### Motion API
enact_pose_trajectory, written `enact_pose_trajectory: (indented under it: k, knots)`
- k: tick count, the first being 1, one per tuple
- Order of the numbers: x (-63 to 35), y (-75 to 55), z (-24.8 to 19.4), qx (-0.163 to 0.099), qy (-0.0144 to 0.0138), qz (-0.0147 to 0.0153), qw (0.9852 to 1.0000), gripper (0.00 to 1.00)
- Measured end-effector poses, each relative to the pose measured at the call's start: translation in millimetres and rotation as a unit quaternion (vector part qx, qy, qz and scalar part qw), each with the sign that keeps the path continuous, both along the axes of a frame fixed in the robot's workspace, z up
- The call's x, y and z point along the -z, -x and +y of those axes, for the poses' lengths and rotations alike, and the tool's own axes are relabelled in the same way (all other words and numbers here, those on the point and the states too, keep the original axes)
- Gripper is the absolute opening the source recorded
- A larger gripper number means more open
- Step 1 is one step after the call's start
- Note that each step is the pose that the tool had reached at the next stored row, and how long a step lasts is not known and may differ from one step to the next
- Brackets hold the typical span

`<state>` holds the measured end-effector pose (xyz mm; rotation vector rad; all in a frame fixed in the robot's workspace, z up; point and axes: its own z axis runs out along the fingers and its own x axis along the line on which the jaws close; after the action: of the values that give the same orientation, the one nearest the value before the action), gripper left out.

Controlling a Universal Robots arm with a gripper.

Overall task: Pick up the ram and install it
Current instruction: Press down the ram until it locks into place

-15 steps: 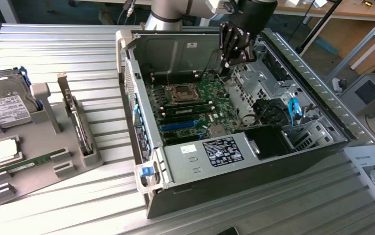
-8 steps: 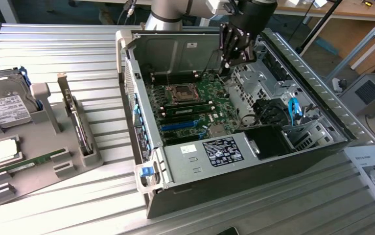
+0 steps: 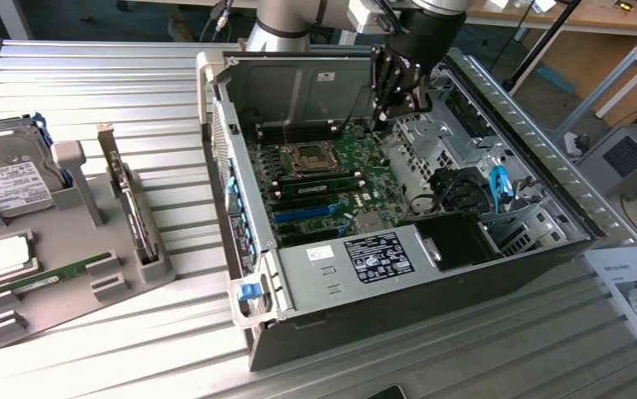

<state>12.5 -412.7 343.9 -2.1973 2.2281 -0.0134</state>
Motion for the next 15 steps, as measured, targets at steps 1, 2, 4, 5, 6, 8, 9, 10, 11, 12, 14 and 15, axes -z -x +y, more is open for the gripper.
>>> enact_pose_trajectory:
  k: [1,2,4,5,6,8,9,10,11,12,14,15]
  knots:
    - [1.0,0.0,0.0,0.000,0.0000,0.0000,1.0000,0.11]
    - [2.2,0.0,0.0,0.000,0.0000,0.0000,1.0000,0.11]
    - [4.1,0.0,0.0,0.000,0.0000,0.0000,1.0000,0.11]
    - [5.1,0.0,0.0,0.000,0.0000,0.0000,1.0000,0.11]
    - [6.0,0.0,0.0,0.000,-0.0001,0.0000,1.0000,0.11]
    - [7.6,0.0,0.0,0.000,0.0000,0.0000,1.0000,0.11]
    - [8.3,0.0,0.0,0.000,0.0000,0.0000,1.0000,0.11]
    - [9.1,0.0,0.0,0.000,0.0000,0.0000,1.0000,0.11]
    - [9.9,0.0,0.0,0.000,0.0000,0.0000,1.0000,0.11]
    - [11.1,0.0,0.0,0.000,0.0000,0.0000,1.0000,0.11]
    - [13.1,0.0,0.0,0.000,0.0000,0.0000,1.0000,0.11]
    - [13.7,0.0,0.0,0.000,0.0000,0.0000,1.0000,0.11]
